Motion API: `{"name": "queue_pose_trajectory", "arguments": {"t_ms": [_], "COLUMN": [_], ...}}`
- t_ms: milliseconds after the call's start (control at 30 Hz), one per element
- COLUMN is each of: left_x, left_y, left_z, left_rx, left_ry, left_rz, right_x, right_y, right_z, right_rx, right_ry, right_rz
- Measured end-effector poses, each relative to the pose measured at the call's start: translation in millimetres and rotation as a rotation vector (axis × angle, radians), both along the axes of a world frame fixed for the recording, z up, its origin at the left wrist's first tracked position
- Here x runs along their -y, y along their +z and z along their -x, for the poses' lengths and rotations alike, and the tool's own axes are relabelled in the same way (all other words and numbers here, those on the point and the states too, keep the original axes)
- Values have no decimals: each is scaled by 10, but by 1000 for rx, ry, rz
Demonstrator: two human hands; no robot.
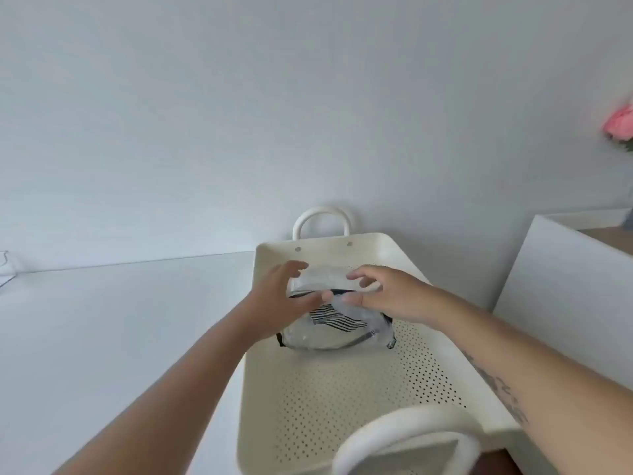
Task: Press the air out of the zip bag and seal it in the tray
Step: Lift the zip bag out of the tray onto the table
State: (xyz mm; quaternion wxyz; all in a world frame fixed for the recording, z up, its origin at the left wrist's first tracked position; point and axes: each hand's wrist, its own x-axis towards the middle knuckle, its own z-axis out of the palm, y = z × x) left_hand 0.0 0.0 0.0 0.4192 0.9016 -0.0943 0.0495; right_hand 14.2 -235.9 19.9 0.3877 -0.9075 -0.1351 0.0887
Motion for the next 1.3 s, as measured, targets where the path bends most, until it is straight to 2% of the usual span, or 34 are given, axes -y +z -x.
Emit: {"name": "queue_pose_trajectory", "arguments": {"t_ms": [100,200,400,600,767,1100,1300], "left_x": [-42,-36,80,22,-176,-1328,-2064], "left_y": [-46,-79,35,331,648,1123,1000], "left_z": [165,230,250,135,154,582,889], "left_rx": [10,39,182,291,393,562,557], "left_ry": [0,97,202,230,232,385,502], "left_rz": [-227,-269,-159,2,147,219,140], "right_x": [20,20,-8,-171,-502,-1647,-2452], "right_y": [-5,-31,20,328,651,1063,813], "right_z": [162,232,260,242,292,349,437], "right_rx": [-42,23,257,459,615,636,481], "right_ry": [-8,-28,-196,-363,-398,-200,-89], "right_rz": [109,137,28,-257,-491,-699,-782]}}
